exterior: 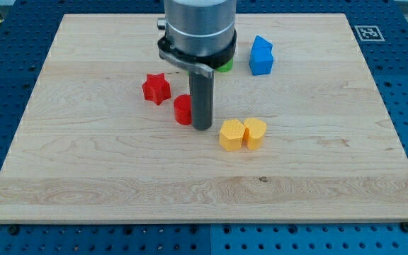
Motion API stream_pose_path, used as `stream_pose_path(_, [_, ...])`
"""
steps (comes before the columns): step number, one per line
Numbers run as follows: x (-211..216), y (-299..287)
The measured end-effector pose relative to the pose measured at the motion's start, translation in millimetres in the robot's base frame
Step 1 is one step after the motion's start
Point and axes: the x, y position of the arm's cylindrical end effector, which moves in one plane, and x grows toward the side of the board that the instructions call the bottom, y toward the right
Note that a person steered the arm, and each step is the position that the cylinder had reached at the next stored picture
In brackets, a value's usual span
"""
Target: Tap the bottom right of the green star
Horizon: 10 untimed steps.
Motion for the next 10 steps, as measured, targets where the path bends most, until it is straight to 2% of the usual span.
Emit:
stream_pose_path(1, [-9.8,0.0])
stream_pose_path(3, [-17.0,-45.9])
stream_pose_path(4, [-18.8,-48.1])
stream_pose_path(8, [-17.6,13.8])
stream_pose_path(10, [-43.8,51.6])
